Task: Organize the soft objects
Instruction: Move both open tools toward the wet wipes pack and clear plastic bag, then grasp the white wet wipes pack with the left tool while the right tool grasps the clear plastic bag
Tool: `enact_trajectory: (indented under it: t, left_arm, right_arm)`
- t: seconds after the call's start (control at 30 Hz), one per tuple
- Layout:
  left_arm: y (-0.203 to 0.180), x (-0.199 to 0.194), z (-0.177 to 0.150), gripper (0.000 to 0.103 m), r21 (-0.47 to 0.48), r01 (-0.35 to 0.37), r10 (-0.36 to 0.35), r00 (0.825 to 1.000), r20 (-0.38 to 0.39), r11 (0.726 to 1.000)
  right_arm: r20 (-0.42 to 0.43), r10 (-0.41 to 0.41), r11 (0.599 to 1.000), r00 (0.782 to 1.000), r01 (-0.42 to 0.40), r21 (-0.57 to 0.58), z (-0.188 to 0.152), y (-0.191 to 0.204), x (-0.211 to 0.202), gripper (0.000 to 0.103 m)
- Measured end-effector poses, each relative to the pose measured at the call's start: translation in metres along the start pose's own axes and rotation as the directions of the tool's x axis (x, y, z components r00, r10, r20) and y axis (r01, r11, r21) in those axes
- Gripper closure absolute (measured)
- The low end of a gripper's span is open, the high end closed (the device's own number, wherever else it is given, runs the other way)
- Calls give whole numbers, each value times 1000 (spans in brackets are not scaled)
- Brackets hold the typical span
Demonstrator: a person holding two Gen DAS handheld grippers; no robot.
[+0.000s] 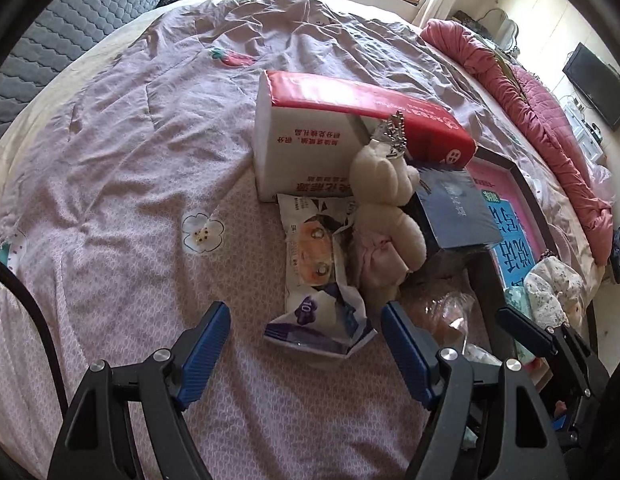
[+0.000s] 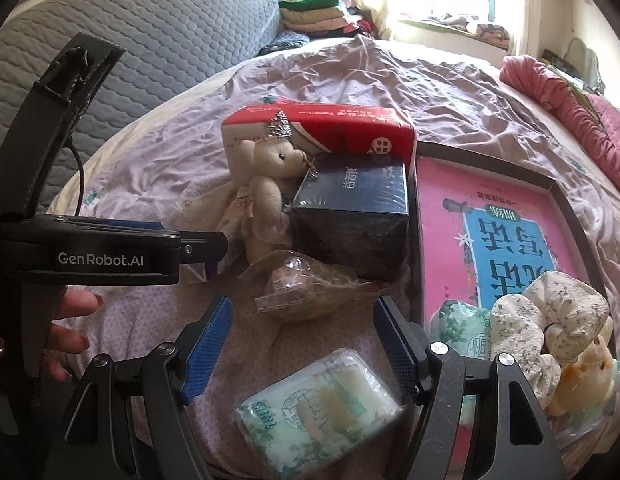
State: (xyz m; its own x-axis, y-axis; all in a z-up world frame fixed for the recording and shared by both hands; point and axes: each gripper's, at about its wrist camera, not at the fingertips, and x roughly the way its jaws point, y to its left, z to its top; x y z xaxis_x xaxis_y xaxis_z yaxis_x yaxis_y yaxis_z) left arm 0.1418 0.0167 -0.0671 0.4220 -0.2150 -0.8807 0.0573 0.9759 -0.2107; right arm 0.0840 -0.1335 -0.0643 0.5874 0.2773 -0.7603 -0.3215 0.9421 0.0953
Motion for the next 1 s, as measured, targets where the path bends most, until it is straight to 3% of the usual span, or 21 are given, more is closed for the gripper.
enact_trajectory:
  t: [0.3,0.67,0.73,1.0]
  left_arm:
    - [3,14,1,26,35,-66,67,997,-30,997]
    - [1,29,13,26,40,-59,61,997,-51,997]
    - [3,34,15,26,33,-51,53,997,-59,998]
    - [6,44,22,35,37,-39,41,997,-68,999]
  right_arm:
    - [-11,7,1000,1000,-6,13,8,-5,13,29]
    - [-81,4,1000,997,-5,-4,13,-5,43,29]
    - [-84,19,1000,996,-19,4,13,-5,47,35]
    - [-51,75,996,996,-72,60,18,-14,46,39]
